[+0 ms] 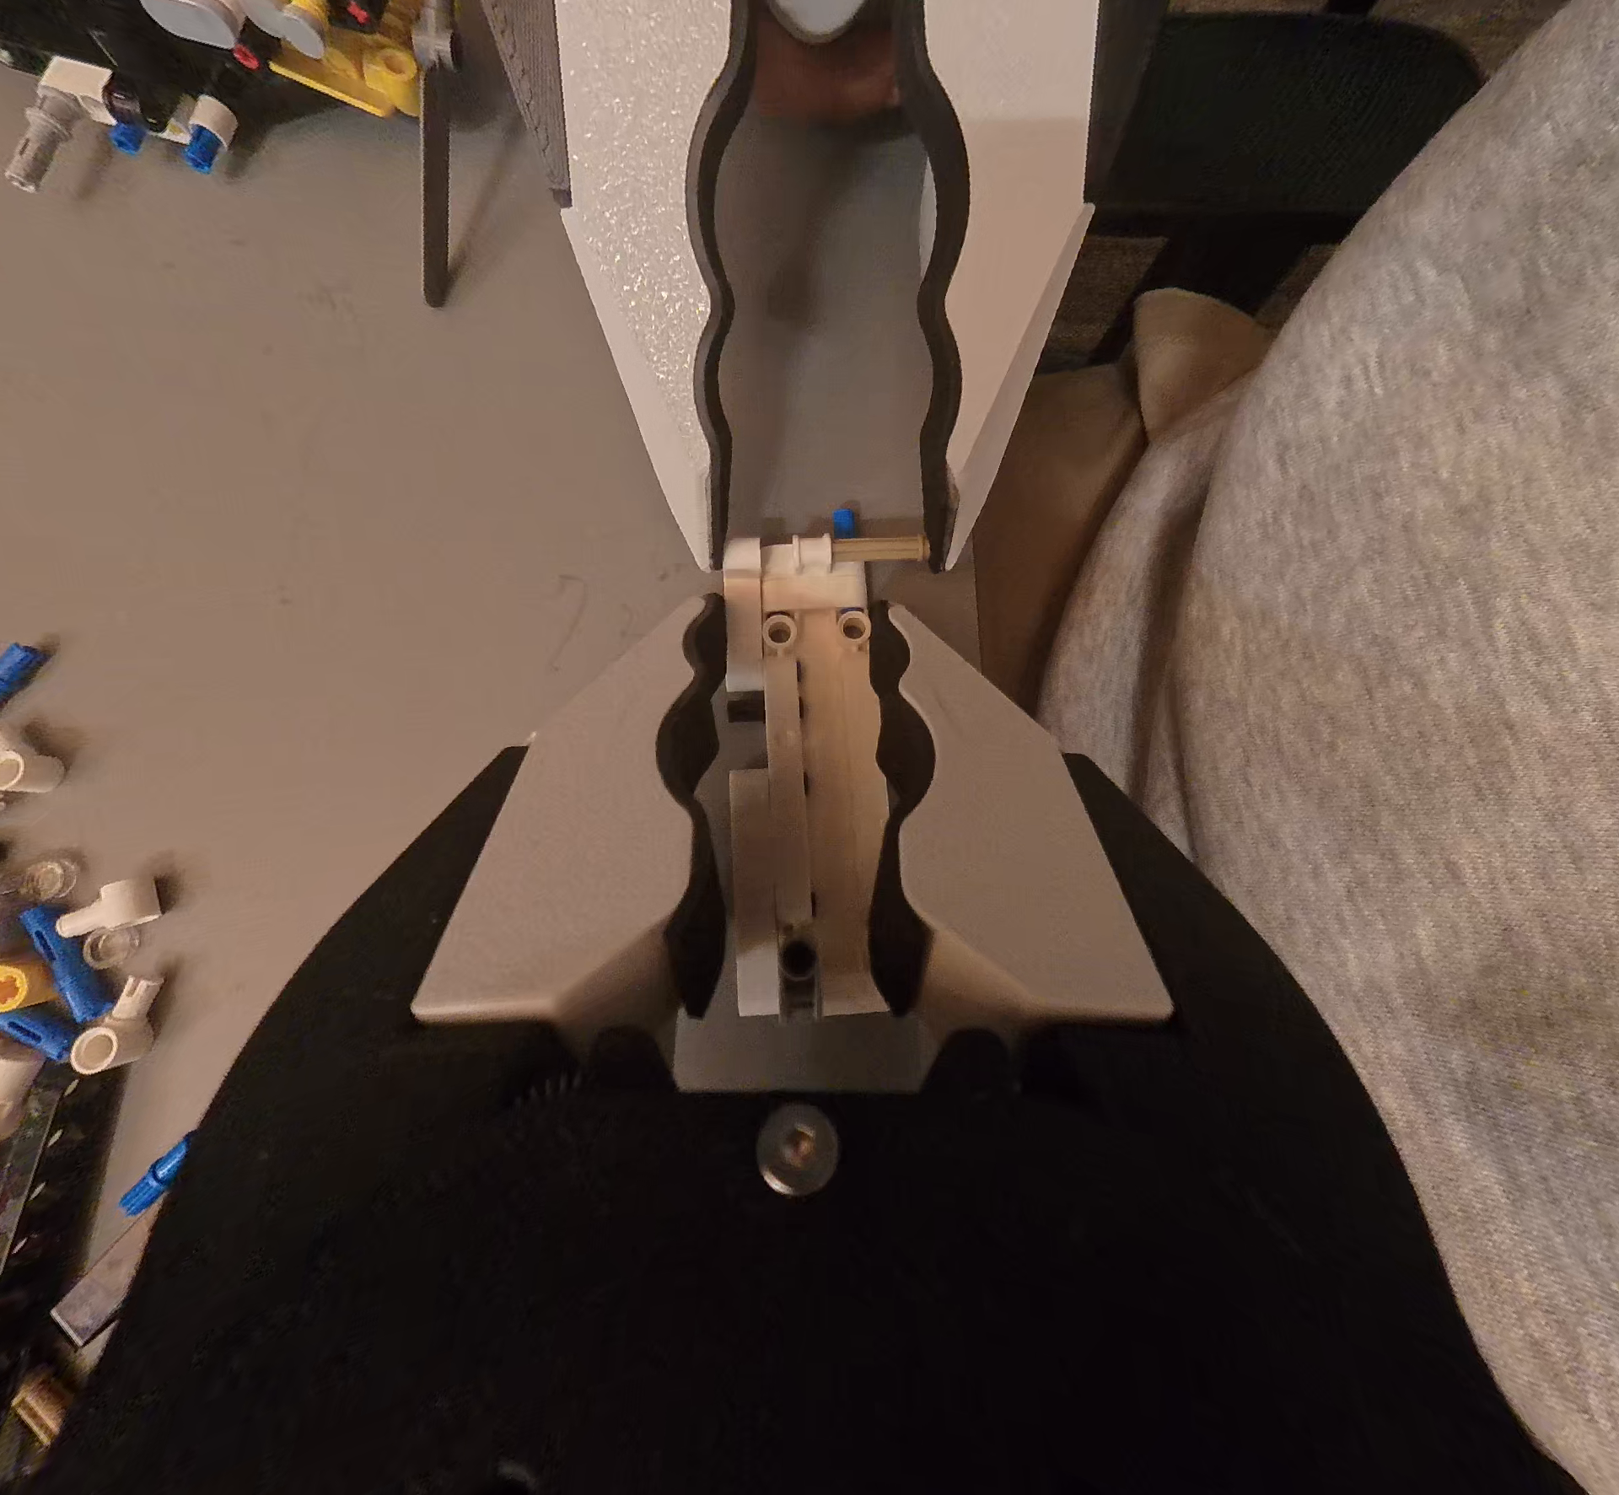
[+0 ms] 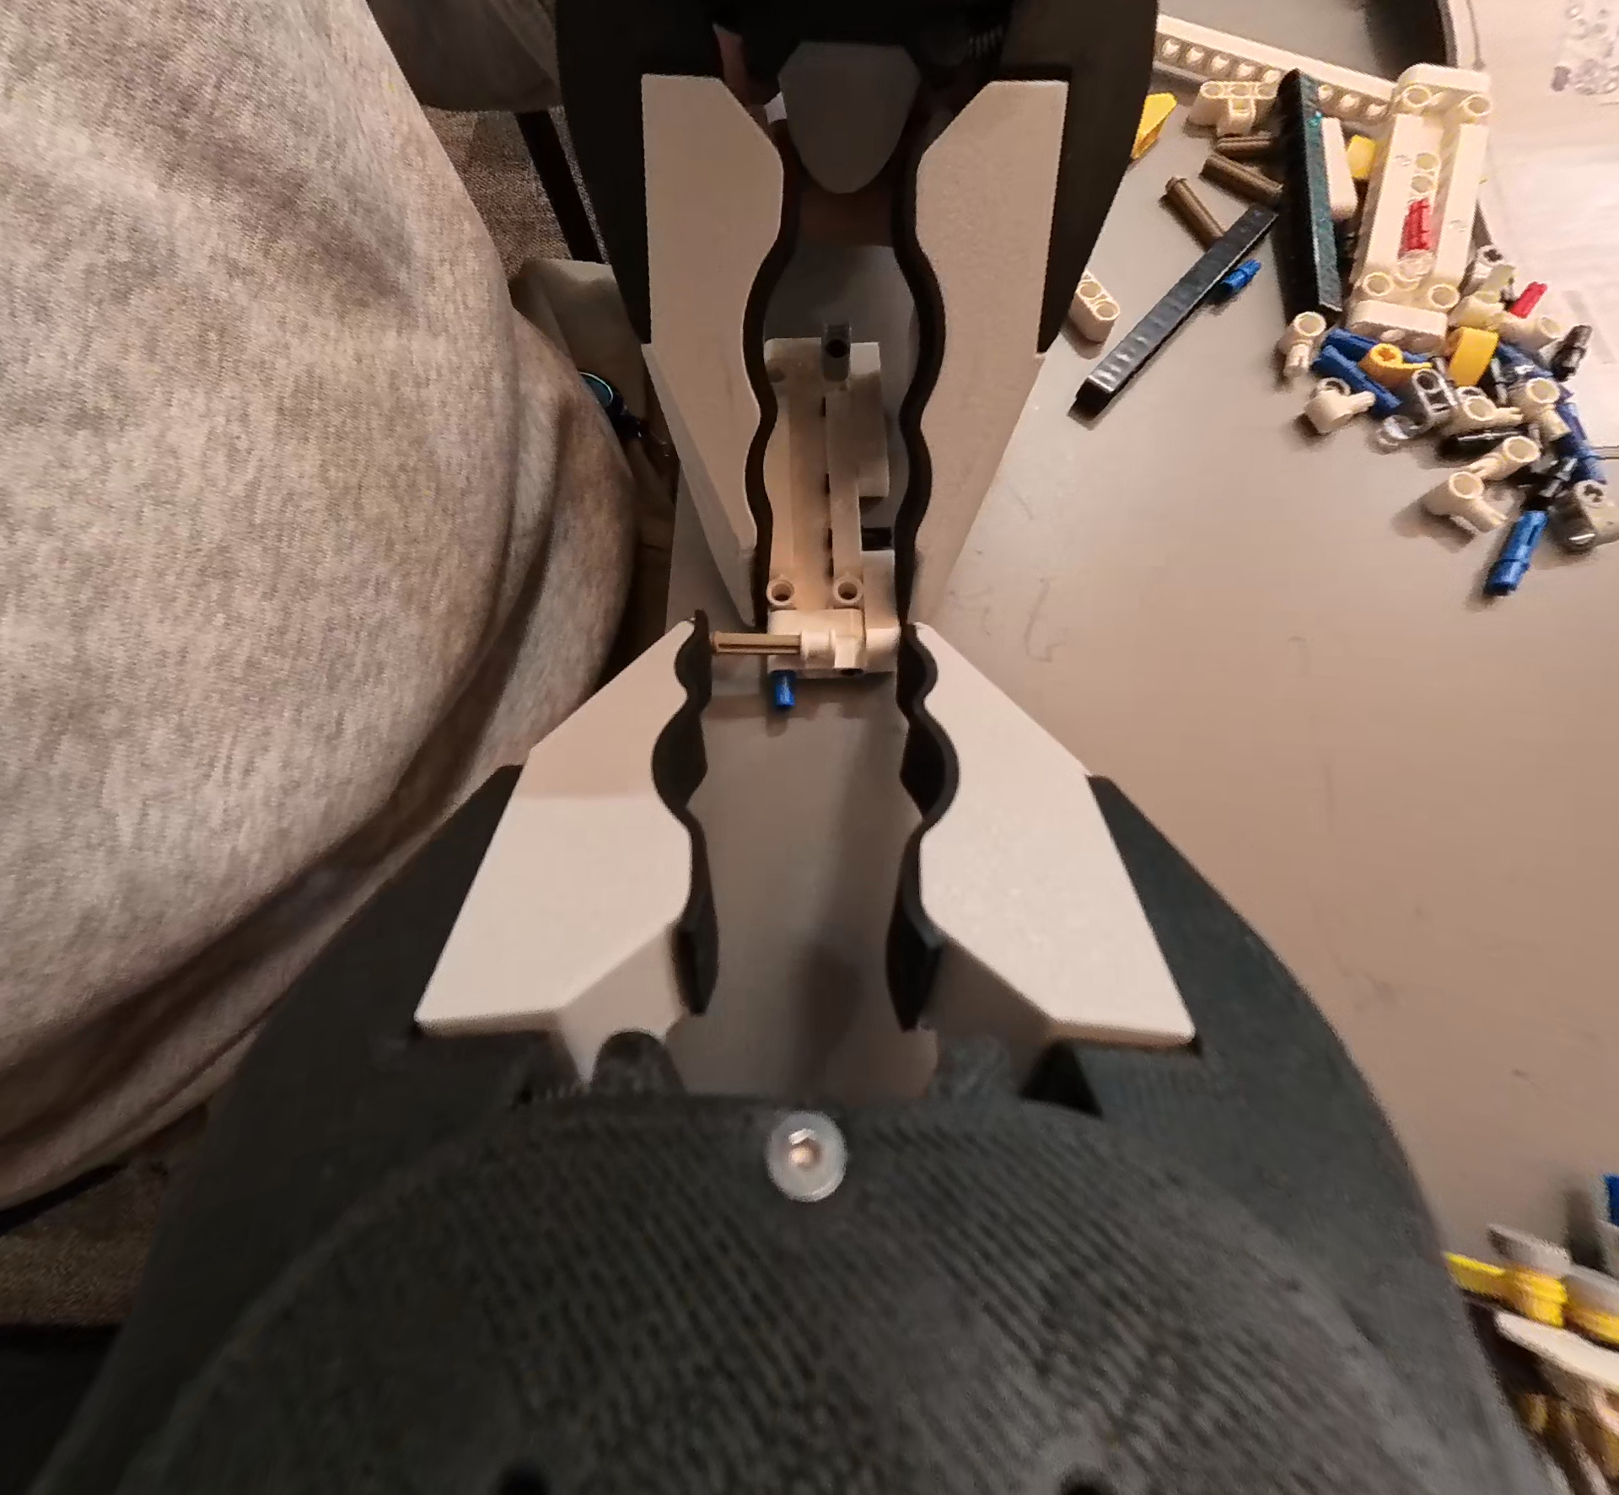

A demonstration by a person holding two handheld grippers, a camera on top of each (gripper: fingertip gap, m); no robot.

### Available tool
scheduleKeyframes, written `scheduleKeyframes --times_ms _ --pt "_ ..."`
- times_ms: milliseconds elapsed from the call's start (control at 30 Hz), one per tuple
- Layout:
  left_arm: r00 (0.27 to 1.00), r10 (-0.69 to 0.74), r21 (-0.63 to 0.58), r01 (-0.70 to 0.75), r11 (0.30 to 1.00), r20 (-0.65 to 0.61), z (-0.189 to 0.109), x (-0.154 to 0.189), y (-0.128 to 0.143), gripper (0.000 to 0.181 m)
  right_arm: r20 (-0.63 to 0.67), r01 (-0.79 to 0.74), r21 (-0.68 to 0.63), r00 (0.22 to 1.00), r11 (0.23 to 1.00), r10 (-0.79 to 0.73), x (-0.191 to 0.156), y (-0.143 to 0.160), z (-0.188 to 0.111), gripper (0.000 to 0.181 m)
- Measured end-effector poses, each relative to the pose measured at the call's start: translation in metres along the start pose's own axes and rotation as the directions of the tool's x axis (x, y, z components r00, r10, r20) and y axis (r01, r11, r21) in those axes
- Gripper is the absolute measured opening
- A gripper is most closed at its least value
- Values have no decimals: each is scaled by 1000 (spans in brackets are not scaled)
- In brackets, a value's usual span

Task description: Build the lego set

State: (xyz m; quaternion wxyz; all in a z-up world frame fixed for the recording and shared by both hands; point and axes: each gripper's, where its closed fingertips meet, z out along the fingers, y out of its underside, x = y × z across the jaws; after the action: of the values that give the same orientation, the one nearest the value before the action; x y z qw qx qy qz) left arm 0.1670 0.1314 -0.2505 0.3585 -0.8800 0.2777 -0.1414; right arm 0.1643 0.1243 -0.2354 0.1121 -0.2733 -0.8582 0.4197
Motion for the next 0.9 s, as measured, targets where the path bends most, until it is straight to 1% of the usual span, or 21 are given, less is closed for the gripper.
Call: scheduleKeyframes --times_ms 67,167,233,267,300,367,400,500,600,733,900 --pt "1000 3 0 -3 1000 6 0 0 0 33 -13 10 -3 1000 1000 -10 0 0 0 43" --pt "1000 -4 1 4 1000 4 -1 -1 0 33 -111 69 8 992 998 -67 2 -1 -1 44" --pt "1000 1 -1 -1 1000 10 0 -1 0 33 -182 76 0 980 997 -75 5 -1 -5 52" --pt "1000 4 -1 -4 1000 13 0 -1 0 33 -196 79 -7 977 997 -79 4 -1 -5 52" --pt "1000 3 -1 -3 1000 13 -1 -1 0 33 -197 85 -14 977 996 -86 0 -1 -5 47" --pt "1000 1 -1 -1 1000 11 -1 -1 0 33 -193 100 -28 976 995 -103 -7 -1 -3 32" --pt "1000 0 -1 0 1000 10 -1 -1 0 33 -199 105 -31 974 994 -109 -8 -1 -3 28" --pt "1000 0 -1 0 1000 8 -1 0 0 33 -192 85 -23 978 996 -88 -8 0 -3 28" --pt "1000 -2 -1 2 1000 0 -1 1 0 33 -147 54 -13 988 998 -55 -8 1 -1 28" --pt "1000 -1 -1 1 1000 0 -1 1 0 33 -105 43 -29 993 999 -46 -9 1 -1 28" --pt "1000 1 -1 -1 1000 4 -2 1 0 33 -88 18 -30 996 999 -21 -9 1 -2 28"
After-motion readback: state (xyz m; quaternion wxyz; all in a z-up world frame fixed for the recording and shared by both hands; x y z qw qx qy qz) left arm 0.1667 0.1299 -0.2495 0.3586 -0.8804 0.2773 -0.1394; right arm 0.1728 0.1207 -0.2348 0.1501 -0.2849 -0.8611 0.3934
